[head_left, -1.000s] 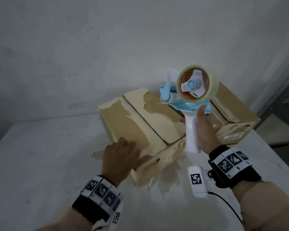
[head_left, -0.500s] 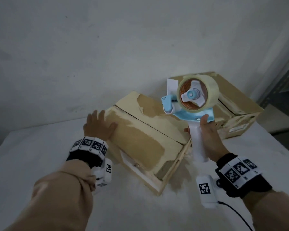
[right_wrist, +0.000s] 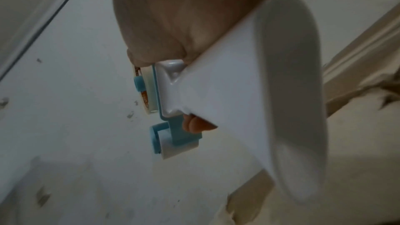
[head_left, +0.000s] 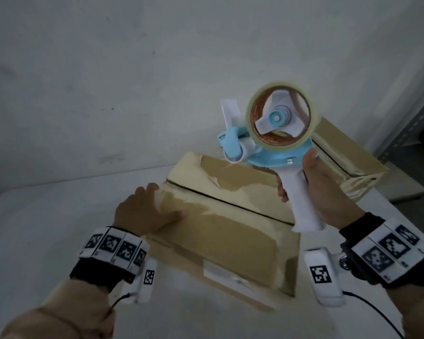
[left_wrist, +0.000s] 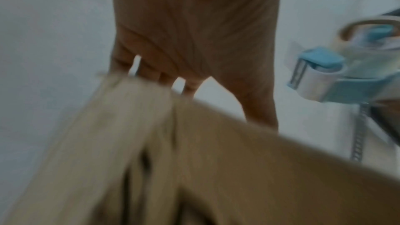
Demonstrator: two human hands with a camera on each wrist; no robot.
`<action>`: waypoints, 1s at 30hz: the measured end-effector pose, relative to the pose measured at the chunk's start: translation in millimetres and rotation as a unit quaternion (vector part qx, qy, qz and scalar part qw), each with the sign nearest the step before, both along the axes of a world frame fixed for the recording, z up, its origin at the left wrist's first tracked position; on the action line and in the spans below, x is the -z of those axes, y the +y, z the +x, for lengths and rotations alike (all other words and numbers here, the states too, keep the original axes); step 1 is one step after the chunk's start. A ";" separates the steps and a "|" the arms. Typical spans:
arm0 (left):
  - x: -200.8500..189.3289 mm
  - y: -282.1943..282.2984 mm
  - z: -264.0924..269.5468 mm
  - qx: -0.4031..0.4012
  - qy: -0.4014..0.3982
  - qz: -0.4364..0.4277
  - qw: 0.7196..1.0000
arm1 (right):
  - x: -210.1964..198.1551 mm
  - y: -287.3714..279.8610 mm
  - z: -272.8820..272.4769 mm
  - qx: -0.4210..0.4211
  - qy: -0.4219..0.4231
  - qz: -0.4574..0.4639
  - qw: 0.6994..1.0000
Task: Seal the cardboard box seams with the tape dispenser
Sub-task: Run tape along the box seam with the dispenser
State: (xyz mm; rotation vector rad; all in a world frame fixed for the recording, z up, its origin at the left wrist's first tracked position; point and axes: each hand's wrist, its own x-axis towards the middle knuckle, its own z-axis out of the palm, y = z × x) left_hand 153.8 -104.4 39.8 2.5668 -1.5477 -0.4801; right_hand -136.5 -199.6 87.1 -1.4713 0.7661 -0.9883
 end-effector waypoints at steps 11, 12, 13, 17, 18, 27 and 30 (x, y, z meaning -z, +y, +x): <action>-51.1 -15.7 -22.7 0.044 0.317 -0.288 0.903 | -2.3 3.3 59.8 -0.082 -0.030 -0.061 0.994; -51.9 -17.4 -21.9 0.032 0.349 -0.292 0.890 | -2.0 3.3 61.7 -0.087 -0.035 -0.068 0.993; -52.5 -18.9 -20.5 0.022 0.376 -0.293 0.879 | -1.9 3.1 63.3 -0.093 -0.040 -0.075 0.992; -59.0 -22.5 -15.5 0.005 0.459 -0.264 0.848 | -3.4 2.1 69.6 -0.101 -0.047 -0.095 0.989; -60.5 -23.2 -14.0 0.006 0.477 -0.255 0.841 | -3.8 1.9 71.0 -0.100 -0.046 -0.098 0.989; -72.8 -29.7 -0.8 -0.050 0.650 -0.172 0.738 | -7.7 3.3 70.3 -0.111 -0.028 -0.150 0.982; -73.7 -29.7 4.3 -0.053 0.677 -0.142 0.720 | -8.8 5.9 67.4 -0.135 0.006 -0.196 0.971</action>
